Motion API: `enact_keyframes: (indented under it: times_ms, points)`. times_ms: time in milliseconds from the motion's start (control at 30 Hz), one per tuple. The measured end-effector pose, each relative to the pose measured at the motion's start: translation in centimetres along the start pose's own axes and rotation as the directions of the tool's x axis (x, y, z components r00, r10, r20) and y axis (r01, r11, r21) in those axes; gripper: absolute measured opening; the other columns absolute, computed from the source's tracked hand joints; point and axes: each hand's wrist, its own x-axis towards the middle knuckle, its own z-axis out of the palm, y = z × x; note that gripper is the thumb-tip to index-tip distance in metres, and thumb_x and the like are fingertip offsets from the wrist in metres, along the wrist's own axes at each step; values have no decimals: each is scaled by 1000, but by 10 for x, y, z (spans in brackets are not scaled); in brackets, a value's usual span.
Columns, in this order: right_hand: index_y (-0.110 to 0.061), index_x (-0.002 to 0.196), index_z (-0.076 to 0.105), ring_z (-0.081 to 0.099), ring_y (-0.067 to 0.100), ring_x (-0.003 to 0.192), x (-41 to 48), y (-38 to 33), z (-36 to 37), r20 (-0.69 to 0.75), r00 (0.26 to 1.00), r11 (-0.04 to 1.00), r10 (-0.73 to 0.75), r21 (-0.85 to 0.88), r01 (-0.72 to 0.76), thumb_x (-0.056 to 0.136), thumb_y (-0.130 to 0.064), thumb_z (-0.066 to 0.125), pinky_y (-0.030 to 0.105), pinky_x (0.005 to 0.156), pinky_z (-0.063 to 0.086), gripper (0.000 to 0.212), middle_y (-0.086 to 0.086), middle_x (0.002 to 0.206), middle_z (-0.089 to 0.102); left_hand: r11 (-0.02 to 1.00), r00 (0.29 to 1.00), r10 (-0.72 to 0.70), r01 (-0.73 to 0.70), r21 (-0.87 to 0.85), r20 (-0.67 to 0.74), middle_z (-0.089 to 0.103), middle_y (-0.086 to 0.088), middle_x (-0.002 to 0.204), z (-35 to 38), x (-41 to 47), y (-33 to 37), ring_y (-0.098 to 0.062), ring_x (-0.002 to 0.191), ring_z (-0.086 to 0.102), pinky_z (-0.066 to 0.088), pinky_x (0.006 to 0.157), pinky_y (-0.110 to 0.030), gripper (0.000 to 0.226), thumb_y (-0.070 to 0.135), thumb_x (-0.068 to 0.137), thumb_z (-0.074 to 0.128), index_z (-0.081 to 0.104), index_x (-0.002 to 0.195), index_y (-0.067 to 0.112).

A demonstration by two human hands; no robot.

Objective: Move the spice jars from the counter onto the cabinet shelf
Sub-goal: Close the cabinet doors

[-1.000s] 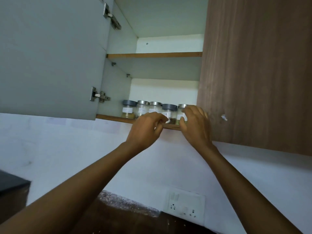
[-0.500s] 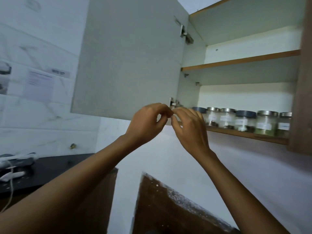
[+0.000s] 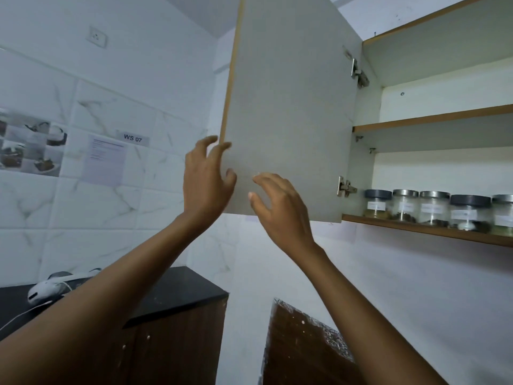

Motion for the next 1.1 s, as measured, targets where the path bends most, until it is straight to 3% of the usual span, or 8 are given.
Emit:
enact_keyframes:
  times_ms: [100,200,333,500,667,833,1000,1100]
  points:
    - [-10,135,46,36,18,133,7,-23,21,62,997,999,55,-7,-54,94,-26,50,27,103,34,44,6,144,42,960,947,-232,260,-103,225,35,-9,148,-3,13,-23,-28,133,37,35,103,-36,62,26,91,57,30,145,12]
    - [-13,141,36,25,17,139,13,-36,36,104,986,991,133,-10,-133,94,-26,51,31,105,33,51,4,152,29,878,844,-265,411,-245,466,60,-11,123,2,14,-31,-29,113,58,49,82,-32,46,36,93,52,46,133,12]
    - [-12,143,32,22,18,140,20,-35,43,121,962,969,243,9,-246,94,-23,49,32,107,29,53,5,152,27,849,854,-293,439,-294,430,64,-10,115,4,9,-33,-28,99,62,56,74,-41,39,32,93,53,51,125,11]
    - [-11,141,35,30,17,137,13,-24,37,82,945,940,317,107,-324,93,-25,53,29,107,29,54,4,149,34,878,884,-218,363,-312,414,67,-13,110,-1,5,-25,-28,91,65,56,65,-33,33,28,92,57,54,119,10]
    - [-15,137,43,40,14,130,2,-16,19,-32,949,935,313,184,-302,94,-31,51,27,103,35,47,1,142,44,873,901,-124,298,-386,415,70,-10,98,-8,-1,1,-23,81,67,59,67,-40,29,33,90,60,56,108,12]
    - [-21,136,46,43,11,127,-2,-13,-13,-148,951,952,271,191,-241,95,-35,46,26,102,38,43,-2,139,46,853,906,-38,249,-458,421,68,-6,74,-12,-6,34,-25,67,68,57,67,-48,31,45,94,44,52,93,15]
    - [-17,129,54,58,16,107,2,-13,-49,-309,894,944,325,169,-285,87,-40,50,41,87,50,47,-1,124,58,818,906,87,171,-549,413,68,-5,81,-10,-15,70,-16,61,68,57,68,-42,21,27,99,36,51,89,16]
    - [-17,117,61,62,16,94,-1,-7,-76,-382,869,948,315,88,-305,86,-34,57,43,79,53,36,-1,109,66,784,894,152,150,-602,421,69,2,86,-5,-23,91,-11,60,69,57,70,-43,17,25,97,40,55,93,19]
